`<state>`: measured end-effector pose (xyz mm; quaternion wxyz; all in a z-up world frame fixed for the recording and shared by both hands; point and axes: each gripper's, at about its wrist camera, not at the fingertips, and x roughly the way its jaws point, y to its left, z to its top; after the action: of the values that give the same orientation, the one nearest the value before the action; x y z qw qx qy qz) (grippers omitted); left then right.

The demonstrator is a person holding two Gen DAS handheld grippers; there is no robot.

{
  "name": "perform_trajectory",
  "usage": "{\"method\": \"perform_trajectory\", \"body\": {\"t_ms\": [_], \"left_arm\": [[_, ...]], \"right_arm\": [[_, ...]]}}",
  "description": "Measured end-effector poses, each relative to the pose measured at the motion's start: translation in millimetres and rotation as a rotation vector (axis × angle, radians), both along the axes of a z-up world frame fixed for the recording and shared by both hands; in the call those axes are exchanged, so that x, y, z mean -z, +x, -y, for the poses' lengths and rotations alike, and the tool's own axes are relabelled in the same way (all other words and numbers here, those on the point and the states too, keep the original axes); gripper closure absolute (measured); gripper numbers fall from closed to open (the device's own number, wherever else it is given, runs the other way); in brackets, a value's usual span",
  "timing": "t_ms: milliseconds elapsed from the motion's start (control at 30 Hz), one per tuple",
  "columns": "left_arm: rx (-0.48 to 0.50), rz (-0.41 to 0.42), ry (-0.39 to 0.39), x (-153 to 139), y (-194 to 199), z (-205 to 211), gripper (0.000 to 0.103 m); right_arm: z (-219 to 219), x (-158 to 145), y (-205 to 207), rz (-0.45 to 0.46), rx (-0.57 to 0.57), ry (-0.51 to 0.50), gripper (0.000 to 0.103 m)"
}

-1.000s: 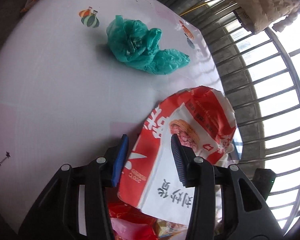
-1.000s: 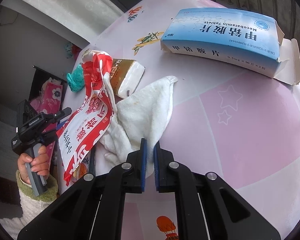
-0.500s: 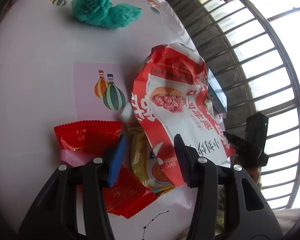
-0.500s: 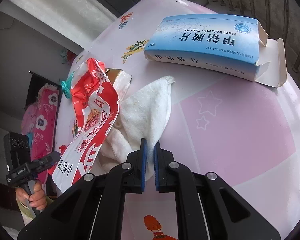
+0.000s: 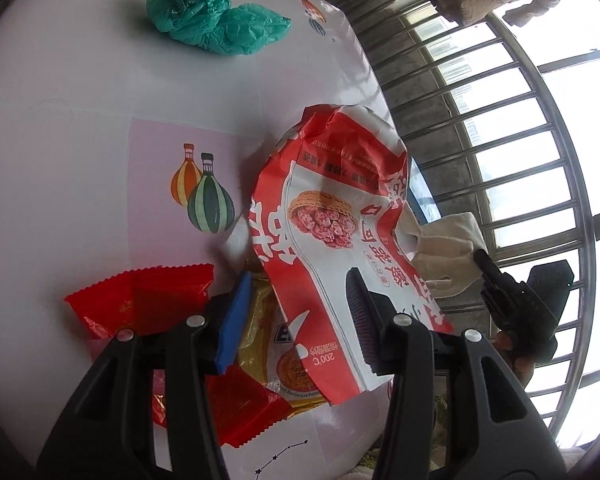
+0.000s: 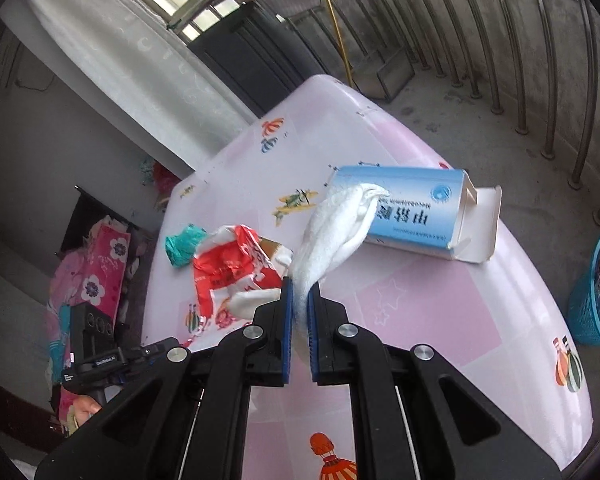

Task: Collect trash

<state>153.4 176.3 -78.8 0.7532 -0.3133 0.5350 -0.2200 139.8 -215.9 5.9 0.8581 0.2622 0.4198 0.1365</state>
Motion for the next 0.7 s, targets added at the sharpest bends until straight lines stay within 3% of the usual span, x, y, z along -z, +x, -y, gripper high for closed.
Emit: {"method": "perform_trajectory", "body": {"t_ms": [167, 400, 700], "left_arm": [[0.010, 0.038, -0.065, -11, -4, 0, 0.063], [0.084, 0.060, -0.225, -18, -4, 14, 0.066], [0.030, 0.016, -0.137, -4, 11, 24, 0.068]], "right_arm": [[-23, -6, -1, 0.030, -0.088, -0.007, 0.096], [-59, 53, 11, -0.126, -0.187, -0.012, 0.096], [-62, 77, 15, -0.166, -0.215, 0.017, 0.096]]}}
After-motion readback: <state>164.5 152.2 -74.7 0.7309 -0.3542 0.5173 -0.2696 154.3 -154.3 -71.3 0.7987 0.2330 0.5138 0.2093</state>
